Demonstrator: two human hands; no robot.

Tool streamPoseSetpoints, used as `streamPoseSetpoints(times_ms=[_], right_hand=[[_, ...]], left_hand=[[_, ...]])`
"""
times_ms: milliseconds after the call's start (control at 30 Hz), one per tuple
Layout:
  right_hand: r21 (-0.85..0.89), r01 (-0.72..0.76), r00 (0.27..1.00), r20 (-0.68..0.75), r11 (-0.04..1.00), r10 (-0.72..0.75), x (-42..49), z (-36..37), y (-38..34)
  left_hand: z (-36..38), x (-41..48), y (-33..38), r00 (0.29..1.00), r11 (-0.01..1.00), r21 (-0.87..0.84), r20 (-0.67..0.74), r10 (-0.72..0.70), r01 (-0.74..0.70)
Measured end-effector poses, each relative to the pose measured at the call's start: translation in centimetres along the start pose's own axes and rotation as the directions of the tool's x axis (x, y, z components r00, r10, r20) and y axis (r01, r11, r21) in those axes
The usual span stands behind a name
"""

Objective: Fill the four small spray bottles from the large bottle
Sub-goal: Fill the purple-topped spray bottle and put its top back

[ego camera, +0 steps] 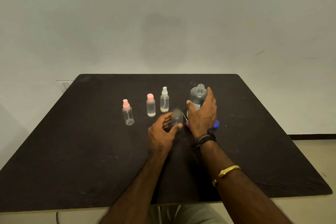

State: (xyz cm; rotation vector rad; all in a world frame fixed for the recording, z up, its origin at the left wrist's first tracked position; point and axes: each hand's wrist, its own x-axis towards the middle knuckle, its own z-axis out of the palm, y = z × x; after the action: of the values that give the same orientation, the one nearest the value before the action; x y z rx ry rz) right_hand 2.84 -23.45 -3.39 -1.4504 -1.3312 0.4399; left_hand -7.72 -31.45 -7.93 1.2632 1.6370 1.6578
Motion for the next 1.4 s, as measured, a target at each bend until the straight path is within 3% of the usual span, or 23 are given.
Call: streamPoseSetpoints(times_ms=[533, 767, 967, 1400], right_hand=[[0.028, 0.062, 0.998, -0.028, 0.998, -0.061, 0.2, -0.3, 0.3], [0.004, 0.210, 0.978, 0.007, 0.978, -0.210, 0.0, -1.0, 0.0], [-0.036, 0.410, 0.911, 0.067, 0.911, -0.407, -0.1, -1.3, 1.1], [-0.151, 0.693, 0.721, 0.142, 0.705, -0.678, 1.0, -2.3, 2.3]], left_hand=[[0.0, 0.1, 0.1, 1.000, 1.000, -0.013, -0.017, 0.003, -0.004], [0.1, 0.0, 0.1, 0.999, 0.999, -0.046, -0.047, 0.020, -0.022], [0.0, 0.0, 0.0, 0.996, 0.999, -0.034, -0.078, 0.034, -0.037], [-0.2, 0.1, -0.2, 0.989, 0.993, 0.020, -0.087, 0.120, -0.119]])
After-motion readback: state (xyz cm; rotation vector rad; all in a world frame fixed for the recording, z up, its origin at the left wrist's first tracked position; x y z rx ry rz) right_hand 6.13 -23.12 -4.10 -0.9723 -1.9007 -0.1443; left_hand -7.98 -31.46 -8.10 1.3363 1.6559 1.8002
